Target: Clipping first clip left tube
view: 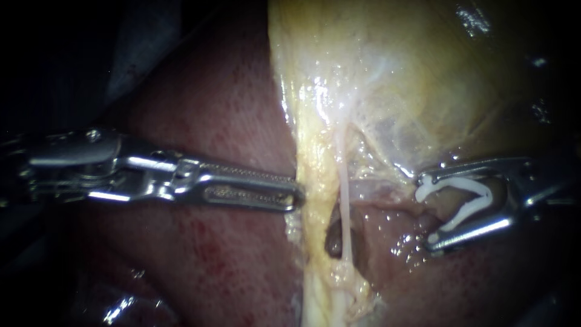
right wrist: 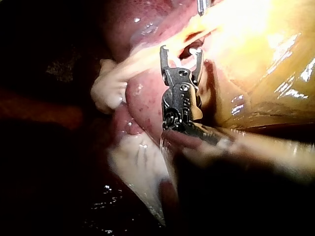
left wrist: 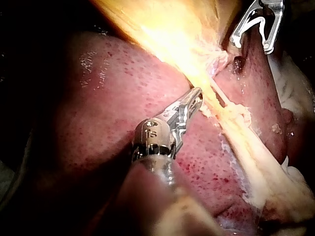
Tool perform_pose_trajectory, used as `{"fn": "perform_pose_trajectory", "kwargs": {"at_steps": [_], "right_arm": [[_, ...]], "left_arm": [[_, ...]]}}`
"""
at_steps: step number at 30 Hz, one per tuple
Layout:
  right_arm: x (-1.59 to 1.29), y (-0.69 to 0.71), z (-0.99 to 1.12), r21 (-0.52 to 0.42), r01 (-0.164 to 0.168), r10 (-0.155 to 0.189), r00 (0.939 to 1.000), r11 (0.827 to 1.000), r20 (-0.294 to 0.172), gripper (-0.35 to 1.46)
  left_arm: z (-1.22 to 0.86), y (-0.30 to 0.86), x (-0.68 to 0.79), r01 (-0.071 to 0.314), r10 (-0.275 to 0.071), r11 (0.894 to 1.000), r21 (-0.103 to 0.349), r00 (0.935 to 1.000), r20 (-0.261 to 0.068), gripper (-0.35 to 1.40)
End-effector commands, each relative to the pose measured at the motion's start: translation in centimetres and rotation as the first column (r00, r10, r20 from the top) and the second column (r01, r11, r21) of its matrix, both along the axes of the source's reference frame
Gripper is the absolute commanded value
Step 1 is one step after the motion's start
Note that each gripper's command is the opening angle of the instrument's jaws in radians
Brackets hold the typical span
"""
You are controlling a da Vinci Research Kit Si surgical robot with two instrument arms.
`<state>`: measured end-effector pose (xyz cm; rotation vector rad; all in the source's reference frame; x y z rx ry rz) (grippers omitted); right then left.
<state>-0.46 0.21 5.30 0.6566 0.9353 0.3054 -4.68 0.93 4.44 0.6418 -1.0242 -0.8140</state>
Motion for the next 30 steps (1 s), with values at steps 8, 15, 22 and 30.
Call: {"fn": "perform_pose_trajectory", "kwargs": {"at_steps": [8, 15, 22, 30], "right_arm": [[0.02, -0.03, -0.01, -0.001, 0.000, 0.000, 1.0000, 1.000, 0.000, 0.56], [0.12, -0.12, 0.04, -0.002, 0.004, -0.004, 1.0000, 1.000, 0.000, 0.56], [0.24, -0.30, 0.16, -0.007, 0.018, -0.018, 0.9998, 1.000, -0.003, 0.56], [0.55, -0.48, 0.29, 0.023, -0.003, 0.002, 0.9998, 1.000, 0.019, 0.57]], "left_arm": [[-0.10, -0.02, 0.06, -0.003, 0.002, 1.000, 0.003, 1.0000, 0.003, -0.35], [-0.27, -0.05, 0.21, -0.007, 0.007, 1.000, 0.008, 0.9999, 0.013, -0.35], [-0.33, -0.10, 0.35, -0.015, 0.015, 1.000, 0.009, 0.9997, 0.018, -0.35], [-0.42, -0.11, 0.41, -0.012, 0.011, 1.000, 0.011, 0.9998, 0.017, -0.35]]}}
